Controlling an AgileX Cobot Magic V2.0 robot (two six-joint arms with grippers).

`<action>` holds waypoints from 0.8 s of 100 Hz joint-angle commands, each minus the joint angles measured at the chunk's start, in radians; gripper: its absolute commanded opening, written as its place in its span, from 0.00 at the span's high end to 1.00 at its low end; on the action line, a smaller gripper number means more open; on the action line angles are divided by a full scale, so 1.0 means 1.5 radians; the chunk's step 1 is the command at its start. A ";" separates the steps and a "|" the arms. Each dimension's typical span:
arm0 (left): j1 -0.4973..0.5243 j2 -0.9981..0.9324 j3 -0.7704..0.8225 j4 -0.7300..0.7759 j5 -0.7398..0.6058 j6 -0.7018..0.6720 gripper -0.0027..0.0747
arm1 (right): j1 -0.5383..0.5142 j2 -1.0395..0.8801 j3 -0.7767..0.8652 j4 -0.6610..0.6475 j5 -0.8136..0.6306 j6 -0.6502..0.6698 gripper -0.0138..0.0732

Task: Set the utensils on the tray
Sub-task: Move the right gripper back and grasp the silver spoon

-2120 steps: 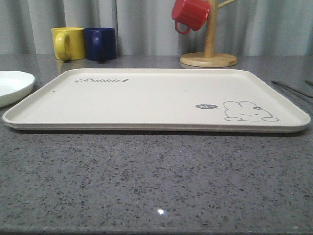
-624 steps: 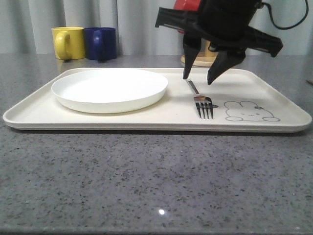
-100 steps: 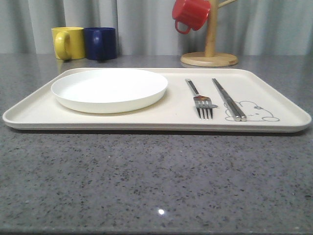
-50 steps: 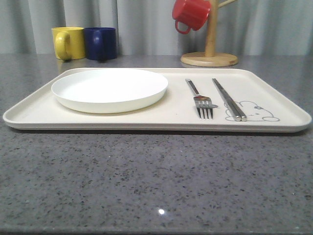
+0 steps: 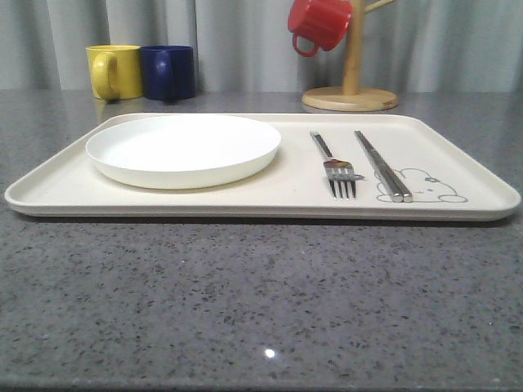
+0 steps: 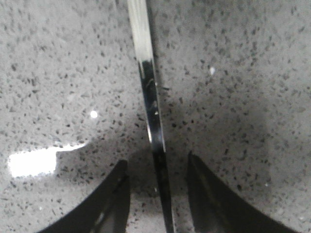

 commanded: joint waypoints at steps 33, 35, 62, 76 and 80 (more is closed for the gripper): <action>-0.003 0.005 -0.017 -0.005 -0.050 0.000 0.99 | -0.006 -0.031 -0.019 -0.004 -0.015 -0.007 0.86; -0.003 0.005 -0.017 -0.005 -0.050 0.000 0.99 | -0.006 -0.034 -0.019 -0.001 -0.015 -0.007 0.87; -0.003 0.005 -0.017 -0.005 -0.050 0.000 0.99 | 0.009 -0.106 -0.033 0.060 0.010 -0.005 0.87; -0.003 0.005 -0.017 -0.005 -0.050 0.000 0.99 | 0.059 -0.148 -0.055 0.065 0.050 0.031 0.87; -0.003 0.005 -0.017 -0.005 -0.050 0.000 0.99 | 0.080 -0.159 -0.059 0.065 0.052 0.050 0.87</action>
